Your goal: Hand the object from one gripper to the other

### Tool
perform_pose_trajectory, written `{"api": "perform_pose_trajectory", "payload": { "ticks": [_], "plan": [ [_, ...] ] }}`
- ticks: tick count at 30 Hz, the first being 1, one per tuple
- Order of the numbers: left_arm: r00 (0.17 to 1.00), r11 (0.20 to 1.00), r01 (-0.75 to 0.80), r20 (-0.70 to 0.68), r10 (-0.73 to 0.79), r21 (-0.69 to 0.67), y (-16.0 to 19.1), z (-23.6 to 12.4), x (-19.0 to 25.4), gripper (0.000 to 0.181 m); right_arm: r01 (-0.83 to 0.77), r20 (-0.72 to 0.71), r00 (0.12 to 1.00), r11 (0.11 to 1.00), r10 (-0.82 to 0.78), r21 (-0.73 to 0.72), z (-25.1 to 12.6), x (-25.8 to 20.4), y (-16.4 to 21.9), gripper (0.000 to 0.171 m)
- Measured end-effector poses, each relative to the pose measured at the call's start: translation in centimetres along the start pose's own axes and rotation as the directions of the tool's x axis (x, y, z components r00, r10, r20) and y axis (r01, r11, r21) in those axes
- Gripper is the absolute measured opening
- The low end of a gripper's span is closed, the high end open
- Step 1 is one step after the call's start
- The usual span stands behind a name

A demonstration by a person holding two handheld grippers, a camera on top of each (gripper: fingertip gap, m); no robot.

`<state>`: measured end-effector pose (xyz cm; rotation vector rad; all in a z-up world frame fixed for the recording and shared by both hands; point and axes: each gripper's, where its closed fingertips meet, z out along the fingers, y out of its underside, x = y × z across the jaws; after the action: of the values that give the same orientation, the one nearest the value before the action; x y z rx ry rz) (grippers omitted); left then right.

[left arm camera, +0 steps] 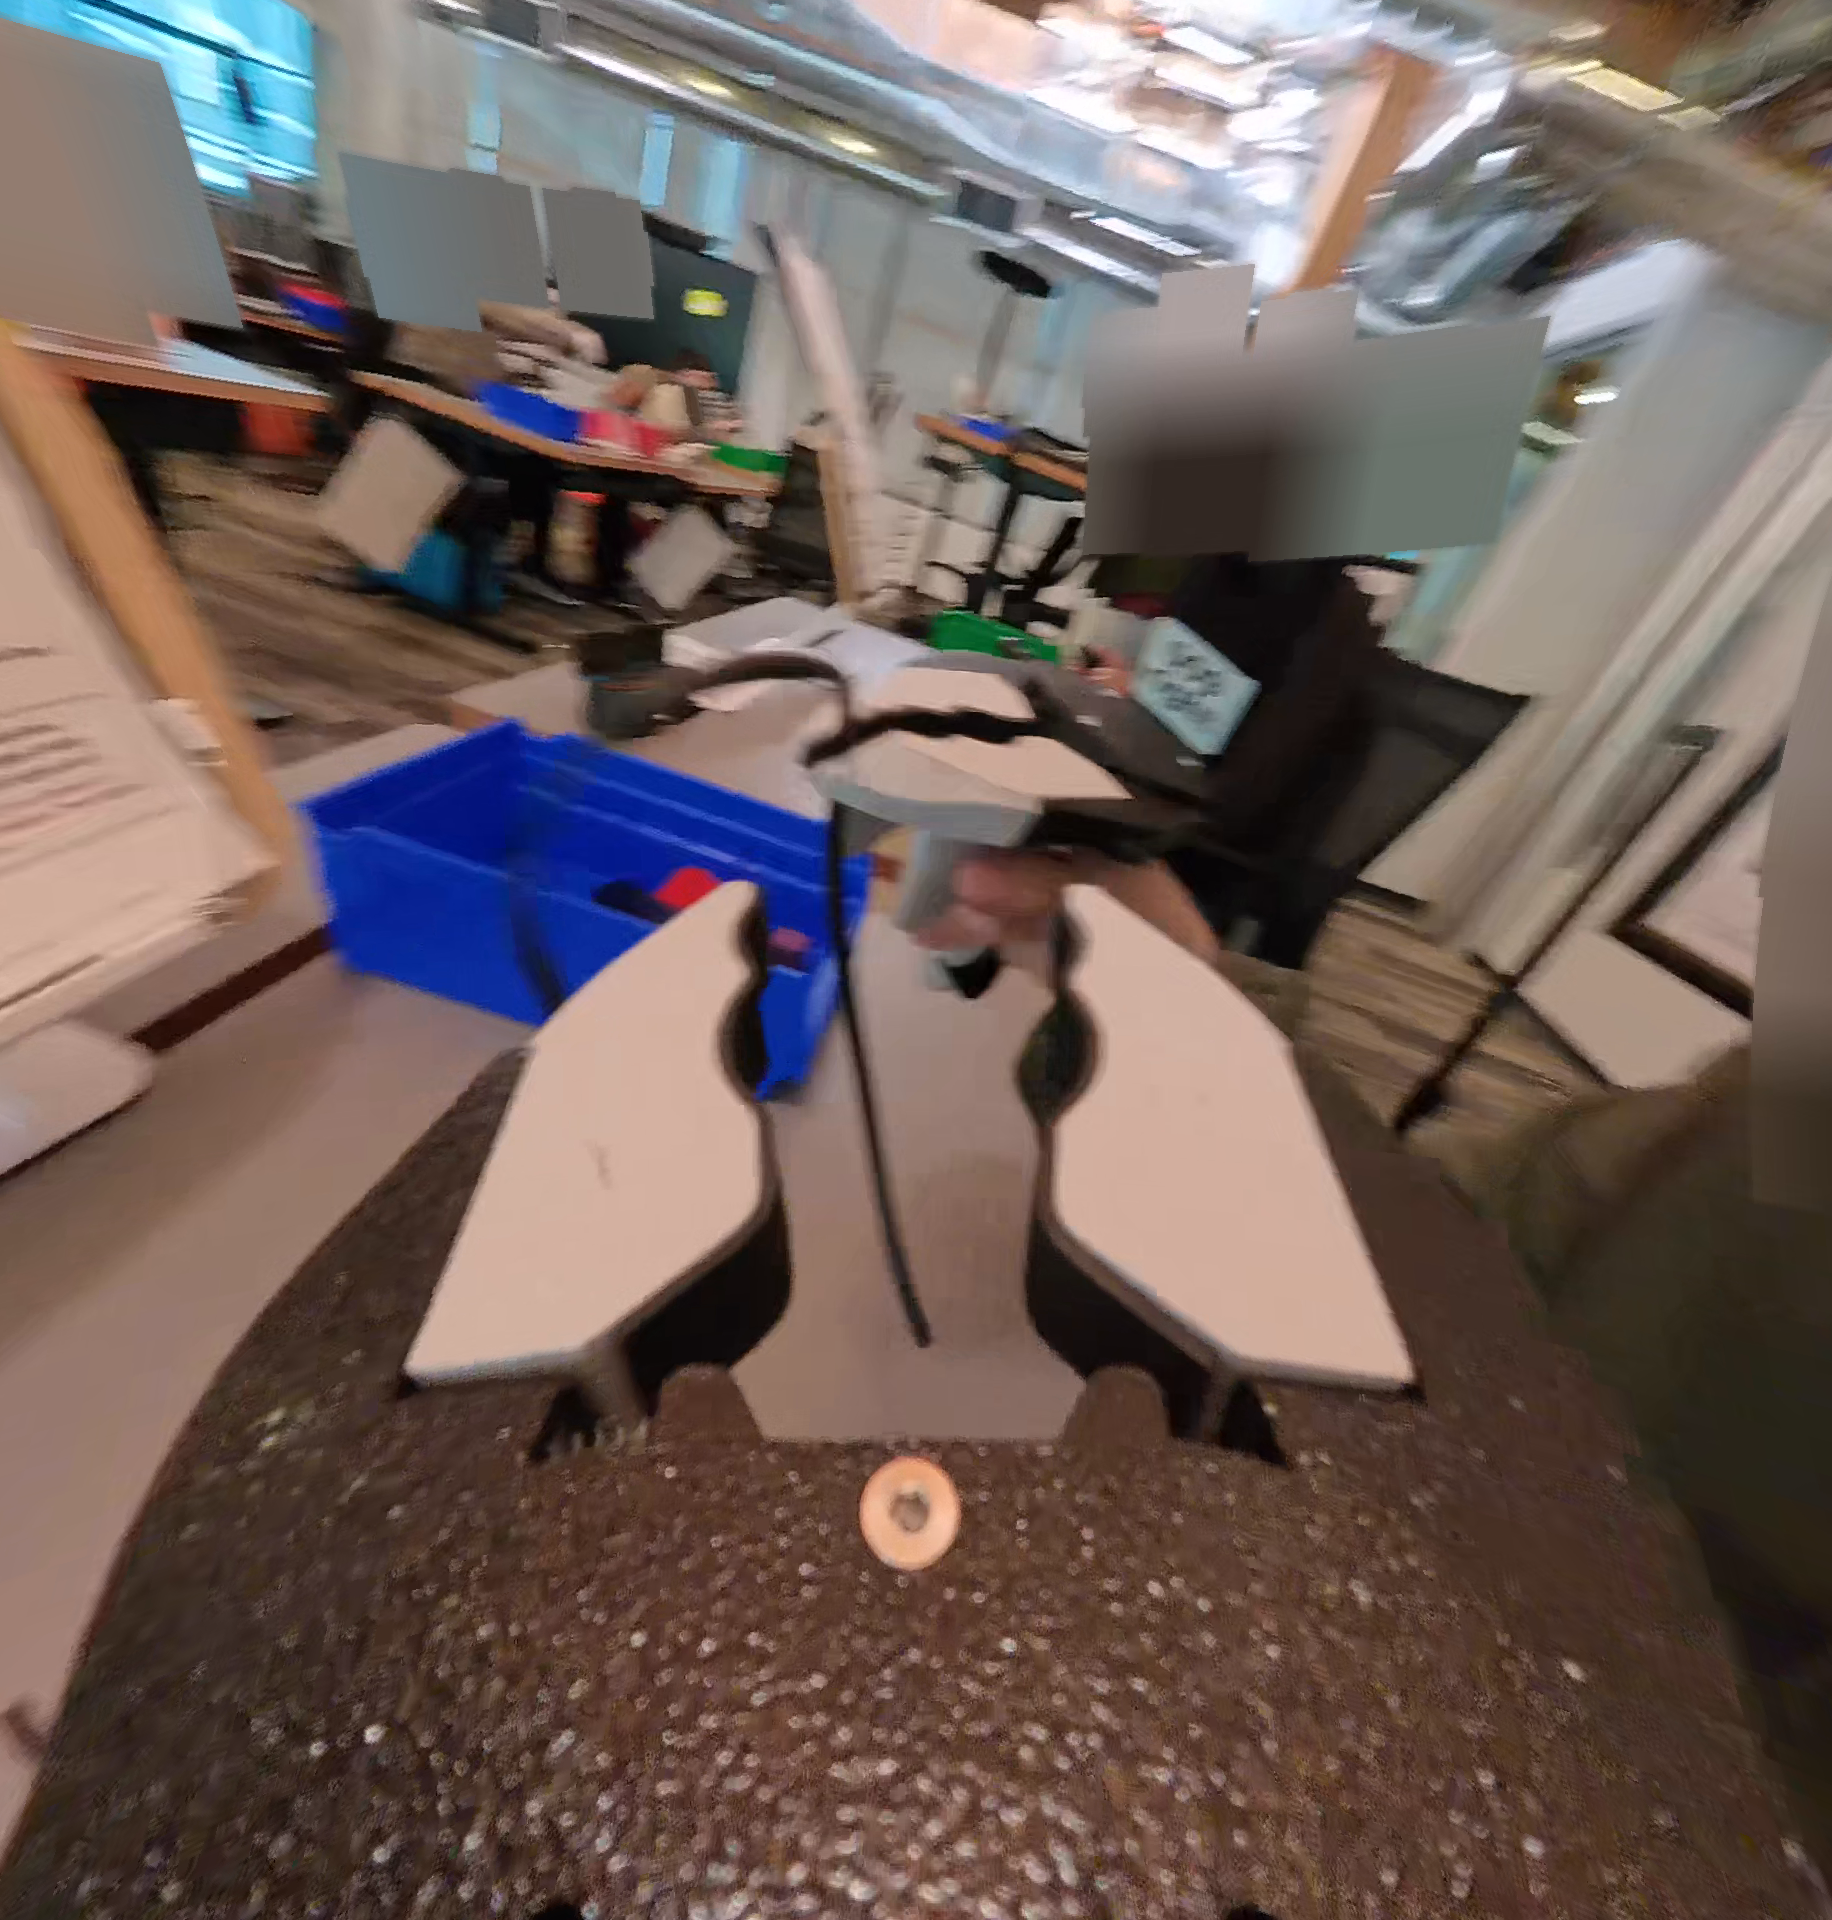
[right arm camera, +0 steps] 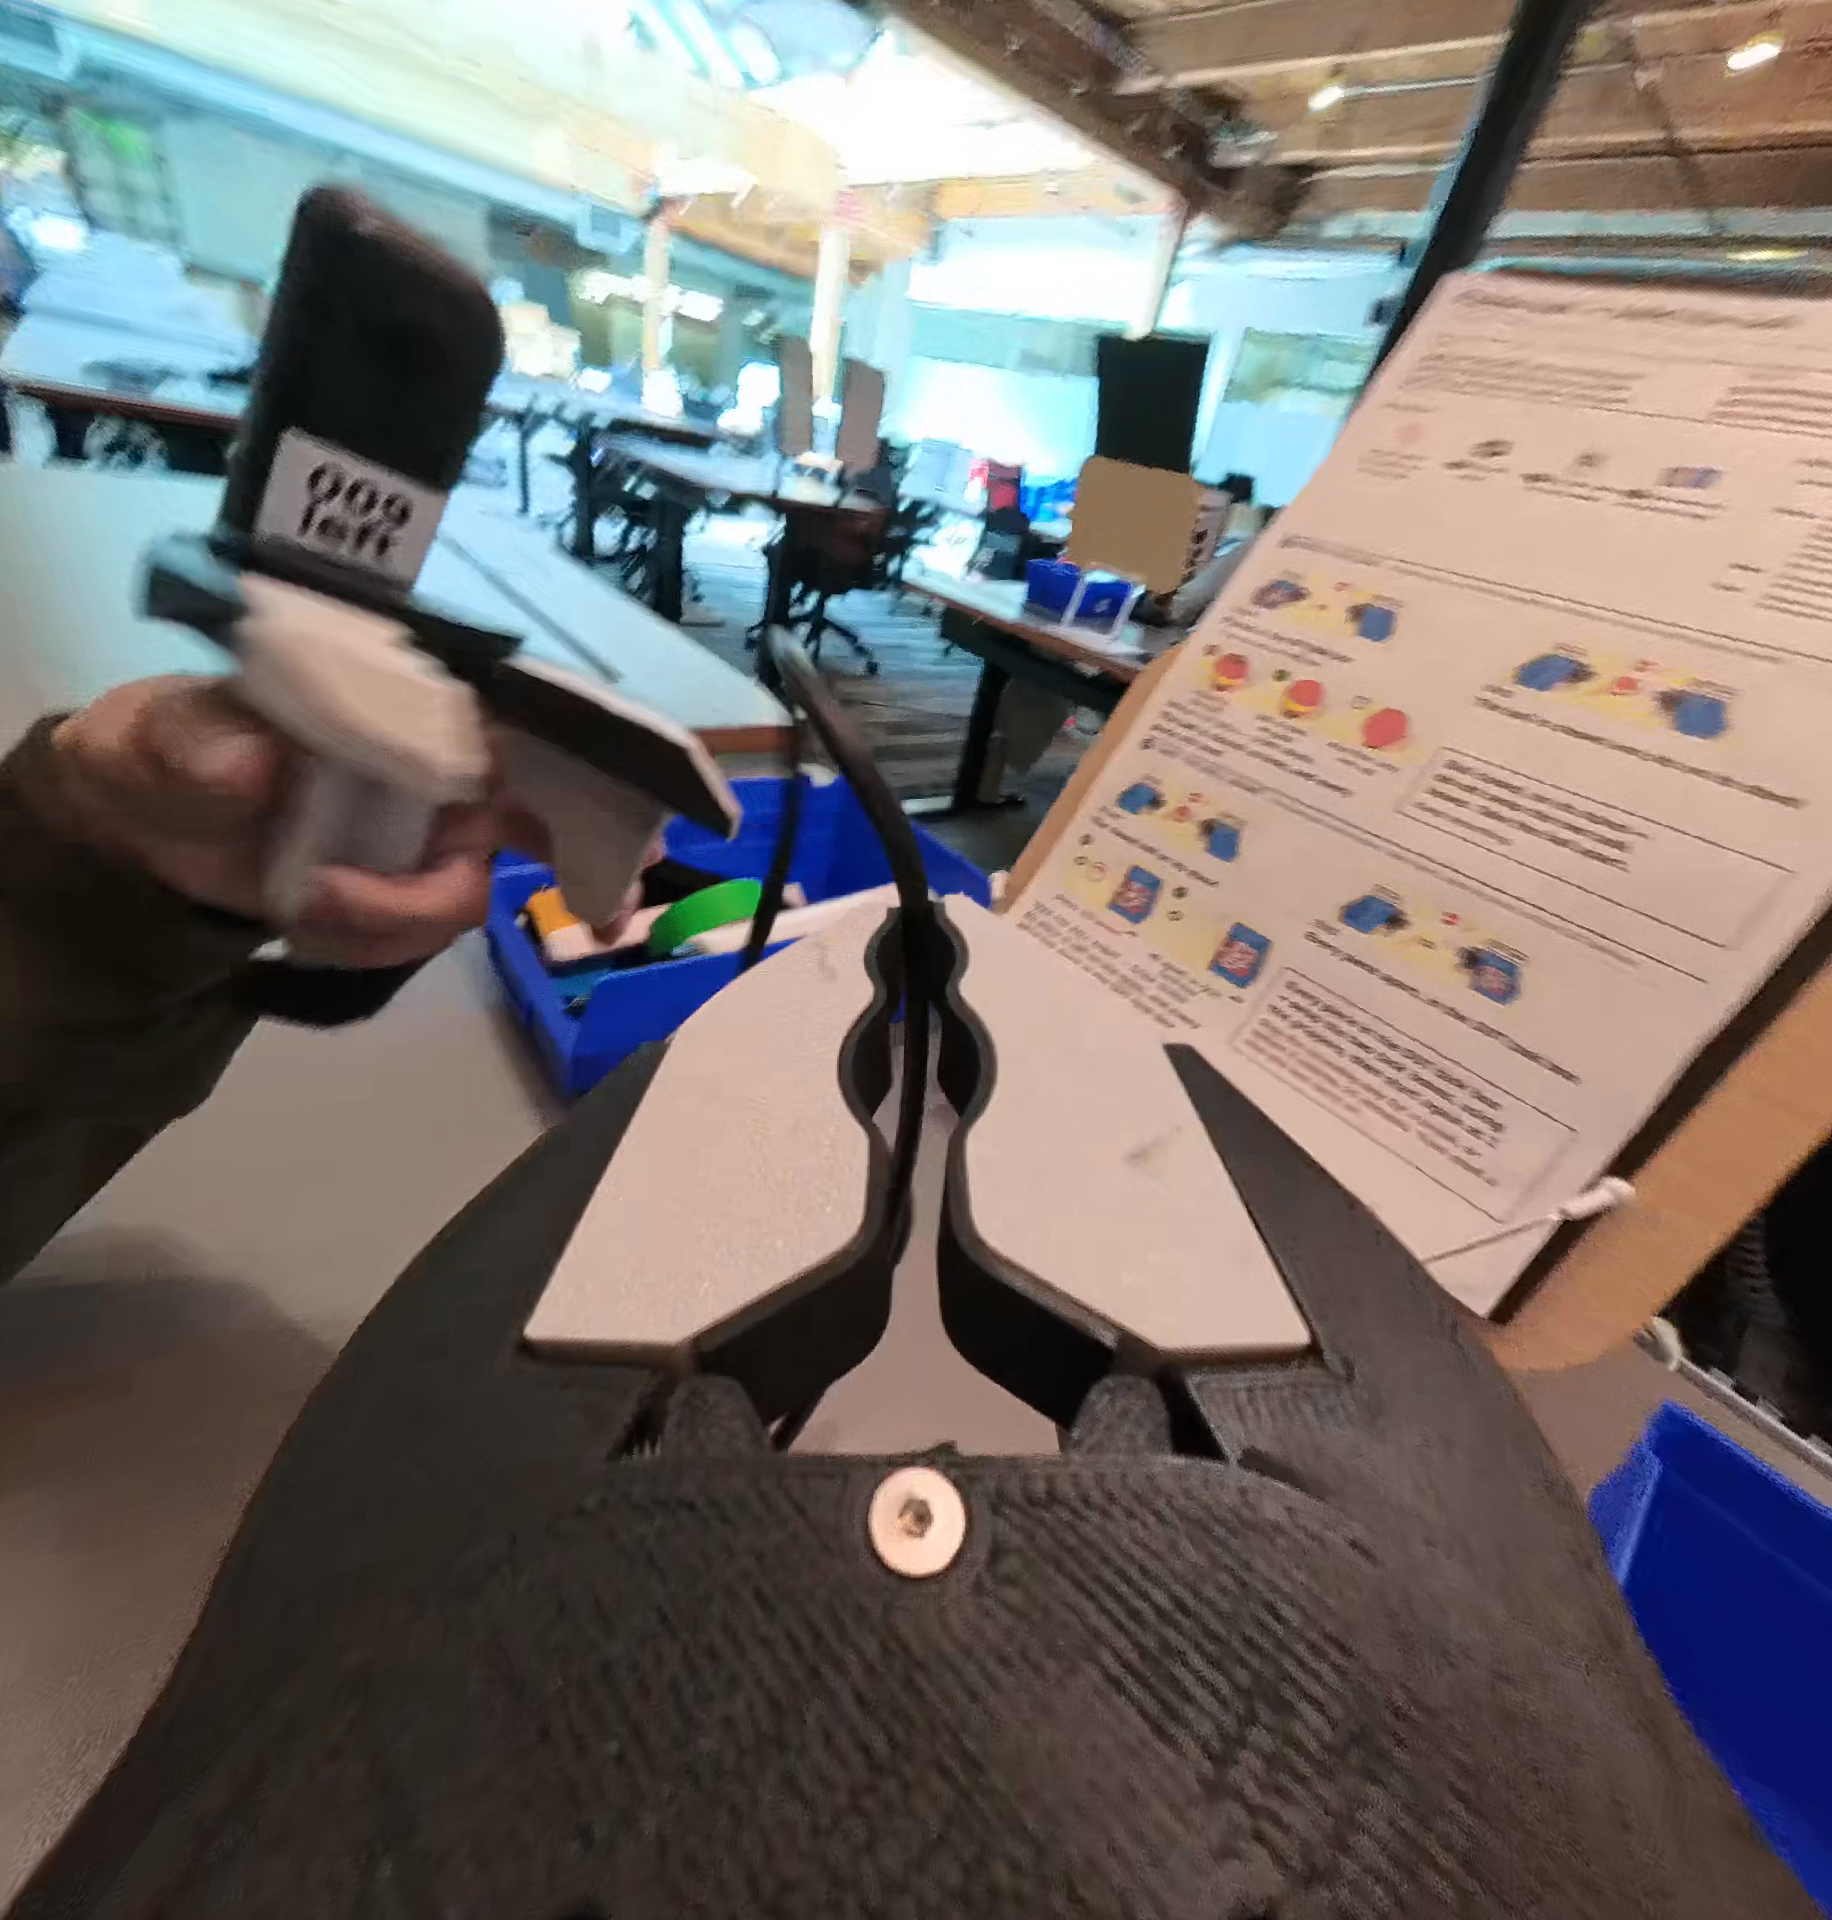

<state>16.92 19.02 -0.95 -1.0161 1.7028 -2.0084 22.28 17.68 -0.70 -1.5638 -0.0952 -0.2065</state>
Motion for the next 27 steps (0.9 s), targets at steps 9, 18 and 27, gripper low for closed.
{"api": "perform_pose_trajectory", "payload": {
  "ticks": [9,18,27],
  "plan": [
    [0.932,0.877,-0.206,0.187,0.312,-0.435,6.8,1.1,-3.6,0.060,-0.022,-0.057,0.998,0.987,0.032,0.158,-3.0,1.8,-3.1,0.004],
    [0.894,0.687,0.030,0.326,0.306,-0.726,17.4,2.9,-11.1,0.057,0.040,-0.086,0.996,0.966,-0.019,0.257,-4.7,0.6,-6.1,0.004],
    [0.916,0.782,-0.001,0.313,0.250,-0.623,17.5,5.0,-11.9,0.000,0.029,-0.078,0.997,0.955,-0.006,0.295,-5.6,0.6,-6.9,0.004]
  ]
}}
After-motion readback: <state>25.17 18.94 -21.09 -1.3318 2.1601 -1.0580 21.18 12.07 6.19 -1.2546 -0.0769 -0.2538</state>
